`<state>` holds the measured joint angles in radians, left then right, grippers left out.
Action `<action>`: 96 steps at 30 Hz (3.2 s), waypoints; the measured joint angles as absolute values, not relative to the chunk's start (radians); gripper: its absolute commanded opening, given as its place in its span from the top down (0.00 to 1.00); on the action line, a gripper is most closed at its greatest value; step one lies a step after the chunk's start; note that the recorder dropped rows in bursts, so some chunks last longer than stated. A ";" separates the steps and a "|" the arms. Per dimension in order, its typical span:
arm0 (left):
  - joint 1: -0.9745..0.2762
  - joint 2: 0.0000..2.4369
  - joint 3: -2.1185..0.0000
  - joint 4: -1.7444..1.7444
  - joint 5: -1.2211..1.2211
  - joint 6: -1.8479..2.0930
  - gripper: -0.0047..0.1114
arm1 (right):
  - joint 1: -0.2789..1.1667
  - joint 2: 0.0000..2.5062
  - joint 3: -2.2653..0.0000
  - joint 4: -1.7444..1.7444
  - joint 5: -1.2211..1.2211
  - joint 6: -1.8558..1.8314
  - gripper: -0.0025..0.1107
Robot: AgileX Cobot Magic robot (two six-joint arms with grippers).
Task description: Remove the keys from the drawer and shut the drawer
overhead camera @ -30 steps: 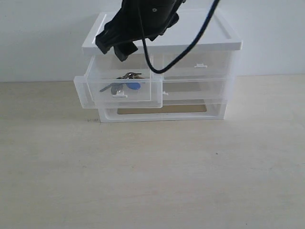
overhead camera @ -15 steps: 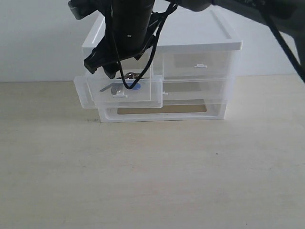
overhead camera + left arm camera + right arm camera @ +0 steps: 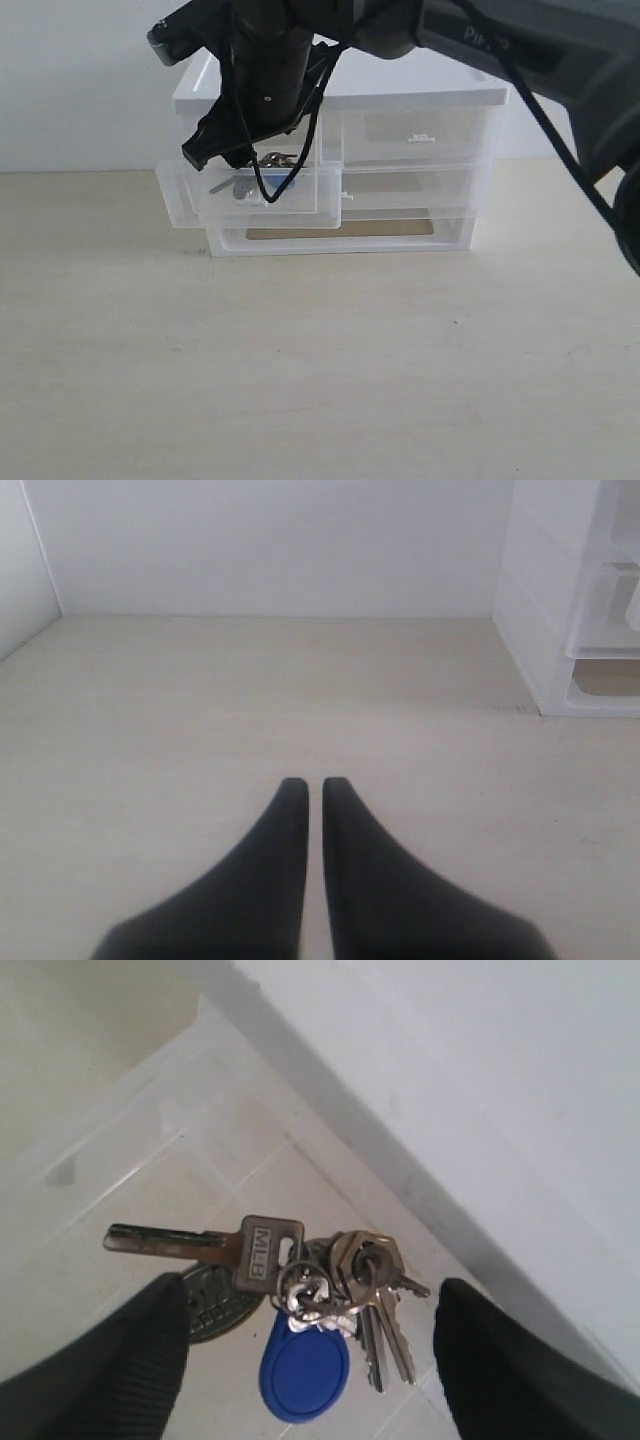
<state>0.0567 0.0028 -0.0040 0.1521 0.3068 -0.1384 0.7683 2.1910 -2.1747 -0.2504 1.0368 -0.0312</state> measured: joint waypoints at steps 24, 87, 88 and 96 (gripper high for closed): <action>0.057 0.003 -0.004 0.152 0.307 -0.138 0.92 | 0.760 2.043 -2.175 -0.007 1.170 -0.348 0.46; 0.057 0.003 -0.004 0.152 0.307 -0.138 0.92 | 0.799 2.091 -2.069 0.000 1.201 -0.702 0.98; 0.057 0.003 -0.004 0.152 0.307 -0.138 0.92 | 0.799 2.089 -2.067 0.000 1.199 -0.703 0.98; 0.057 0.003 -0.004 0.152 0.307 -0.138 0.92 | 0.802 2.033 -2.045 0.016 1.205 -0.704 0.98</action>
<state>0.0567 0.0028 -0.0040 0.1521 0.3068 -0.1384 0.8022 2.0326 -2.0450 0.0162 1.2048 -0.7040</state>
